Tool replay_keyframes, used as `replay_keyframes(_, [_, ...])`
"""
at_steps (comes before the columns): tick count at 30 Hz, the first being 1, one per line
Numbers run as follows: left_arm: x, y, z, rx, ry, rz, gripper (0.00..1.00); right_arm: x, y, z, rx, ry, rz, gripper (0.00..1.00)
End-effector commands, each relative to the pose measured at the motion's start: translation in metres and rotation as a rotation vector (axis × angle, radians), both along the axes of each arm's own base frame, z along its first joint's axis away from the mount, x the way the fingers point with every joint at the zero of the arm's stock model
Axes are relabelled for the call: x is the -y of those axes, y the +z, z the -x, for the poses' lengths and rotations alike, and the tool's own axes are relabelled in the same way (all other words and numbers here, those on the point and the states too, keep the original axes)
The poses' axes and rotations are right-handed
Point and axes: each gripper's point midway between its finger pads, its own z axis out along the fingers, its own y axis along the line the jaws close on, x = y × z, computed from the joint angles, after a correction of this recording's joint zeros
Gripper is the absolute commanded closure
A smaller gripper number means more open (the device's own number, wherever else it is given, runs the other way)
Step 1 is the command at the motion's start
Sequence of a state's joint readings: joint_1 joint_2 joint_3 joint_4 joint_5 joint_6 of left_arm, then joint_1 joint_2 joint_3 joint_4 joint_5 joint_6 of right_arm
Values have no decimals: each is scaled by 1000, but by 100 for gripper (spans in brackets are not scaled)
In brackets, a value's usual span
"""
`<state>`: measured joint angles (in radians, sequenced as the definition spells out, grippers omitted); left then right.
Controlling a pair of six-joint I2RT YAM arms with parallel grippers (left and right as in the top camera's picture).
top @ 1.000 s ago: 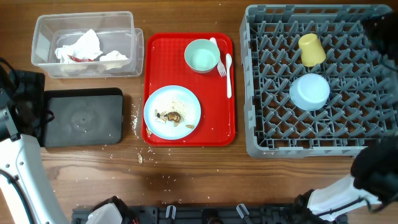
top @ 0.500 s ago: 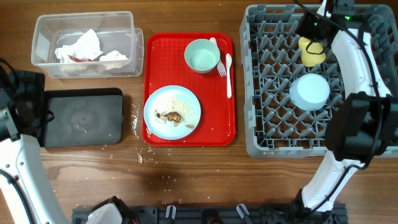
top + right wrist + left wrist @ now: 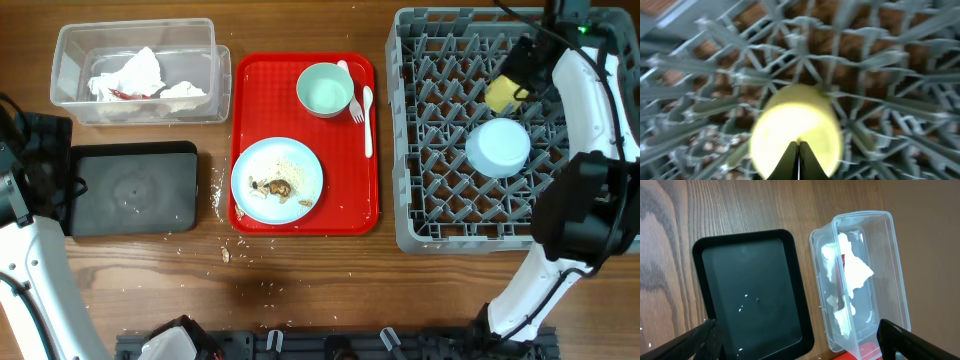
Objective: Sort waste into correct bins and load items into the dishwasher rack
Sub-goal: 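Release the yellow cup and move the right gripper back to the tray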
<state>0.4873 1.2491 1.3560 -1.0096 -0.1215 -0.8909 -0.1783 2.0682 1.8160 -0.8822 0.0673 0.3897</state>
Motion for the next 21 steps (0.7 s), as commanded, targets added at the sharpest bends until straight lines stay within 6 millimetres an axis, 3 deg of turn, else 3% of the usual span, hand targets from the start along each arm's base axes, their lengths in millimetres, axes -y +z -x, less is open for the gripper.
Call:
replay_keyframes(1, [-2, 0, 2, -8, -8, -12, 0, 27, 52, 25, 44, -113, 118, 96])
replay_keyframes(4, [-2, 0, 2, -8, -8, -12, 0, 3, 102, 28, 176, -48, 21, 93])
replay_keyframes(8, [-2, 0, 2, -8, -8, -12, 0, -88, 163, 30, 374, 348, -298, 84])
replay_keyframes(9, [-2, 0, 2, -8, -8, -12, 0, -110, 171, 33, 393, 432, -357, 77])
replay_keyframes(10, [-2, 0, 2, -8, -8, -12, 0, -130, 172, 36, 390, 489, -396, 44])
replay_keyframes(11, [-2, 0, 2, -8, -8, -12, 0, -147, 168, 37, 371, 522, -414, 19])
replay_keyframes(12, [-2, 0, 2, -8, -8, -12, 0, -164, 163, 38, 355, 568, -416, 15])
replay_keyframes(15, [-2, 0, 2, -8, -8, -12, 0, -220, 144, 38, 322, 758, -358, 17])
replay_keyframes(16, [-2, 0, 2, -8, -8, -12, 0, -252, 134, 29, 330, 804, -283, 19])
replay_keyframes(21, [-2, 0, 2, -8, -8, -12, 0, -344, 115, 16, 408, 974, -52, 14])
